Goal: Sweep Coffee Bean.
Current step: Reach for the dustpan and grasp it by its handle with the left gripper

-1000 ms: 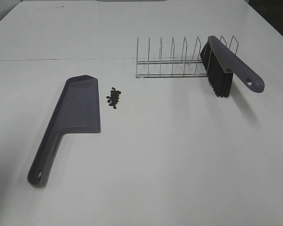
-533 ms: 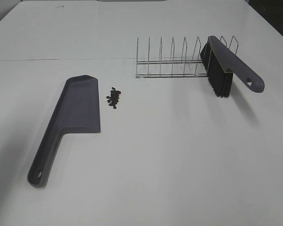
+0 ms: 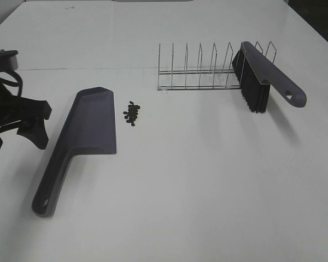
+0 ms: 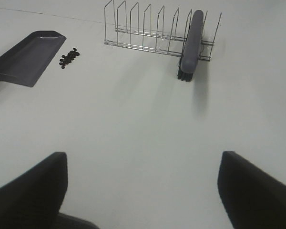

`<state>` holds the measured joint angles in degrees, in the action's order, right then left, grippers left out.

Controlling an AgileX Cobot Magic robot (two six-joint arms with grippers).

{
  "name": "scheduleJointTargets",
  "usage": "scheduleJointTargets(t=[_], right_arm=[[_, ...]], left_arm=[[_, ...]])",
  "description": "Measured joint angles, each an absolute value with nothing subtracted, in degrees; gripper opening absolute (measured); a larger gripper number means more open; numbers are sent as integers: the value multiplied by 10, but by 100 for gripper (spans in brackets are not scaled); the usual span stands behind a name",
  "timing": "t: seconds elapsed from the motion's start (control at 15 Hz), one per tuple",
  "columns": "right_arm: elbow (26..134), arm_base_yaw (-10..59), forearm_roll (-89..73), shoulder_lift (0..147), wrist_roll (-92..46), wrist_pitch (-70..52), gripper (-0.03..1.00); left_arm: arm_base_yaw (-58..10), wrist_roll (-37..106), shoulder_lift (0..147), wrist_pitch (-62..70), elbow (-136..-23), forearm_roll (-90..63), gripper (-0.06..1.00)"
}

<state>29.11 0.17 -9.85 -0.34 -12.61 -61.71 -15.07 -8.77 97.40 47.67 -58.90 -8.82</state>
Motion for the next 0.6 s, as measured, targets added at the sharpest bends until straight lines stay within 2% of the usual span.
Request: scheduleJointTargets(t=[0.27, 0.6], right_arm=[[291, 2, -99, -3, -126, -617, 73], [291, 2, -99, -3, -126, -617, 73]], left_arm=[[-191, -125, 1044, 487, -618, -69, 73], [-198, -143, 1089, 478, -619, -58, 73]])
